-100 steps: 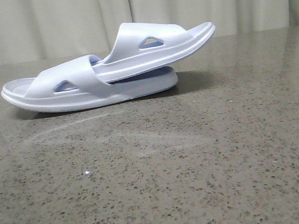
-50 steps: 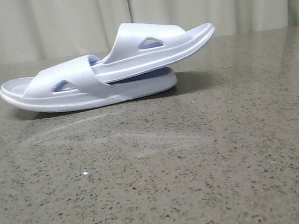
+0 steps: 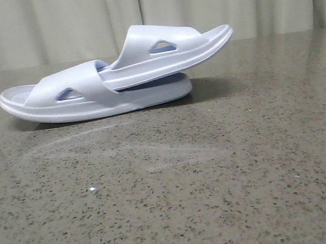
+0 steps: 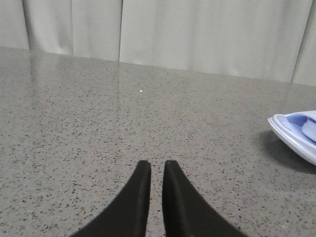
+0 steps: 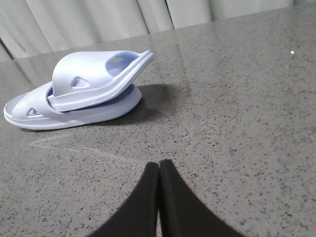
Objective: Insert blue slippers together front up
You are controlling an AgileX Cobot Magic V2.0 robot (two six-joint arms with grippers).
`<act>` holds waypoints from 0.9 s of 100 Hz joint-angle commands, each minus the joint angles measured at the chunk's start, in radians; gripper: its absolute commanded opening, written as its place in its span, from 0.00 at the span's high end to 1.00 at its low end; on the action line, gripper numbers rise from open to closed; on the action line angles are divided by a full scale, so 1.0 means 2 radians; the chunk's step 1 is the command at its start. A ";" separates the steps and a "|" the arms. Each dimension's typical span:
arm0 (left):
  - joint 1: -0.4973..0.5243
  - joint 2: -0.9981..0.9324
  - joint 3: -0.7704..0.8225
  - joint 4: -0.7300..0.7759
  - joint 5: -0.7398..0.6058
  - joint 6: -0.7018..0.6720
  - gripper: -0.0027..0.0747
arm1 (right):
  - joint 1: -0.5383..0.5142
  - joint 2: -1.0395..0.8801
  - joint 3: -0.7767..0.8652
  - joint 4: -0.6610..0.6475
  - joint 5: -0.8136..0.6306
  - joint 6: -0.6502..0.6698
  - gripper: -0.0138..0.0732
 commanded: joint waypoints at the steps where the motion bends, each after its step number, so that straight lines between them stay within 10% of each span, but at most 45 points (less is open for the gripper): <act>1: 0.003 -0.015 0.004 0.000 -0.035 -0.003 0.95 | 0.001 0.001 -0.013 0.000 -0.006 -0.006 0.93; 90: 0.003 -0.015 0.004 0.000 -0.035 -0.003 0.95 | 0.001 0.001 -0.013 -0.060 -0.030 -0.006 0.93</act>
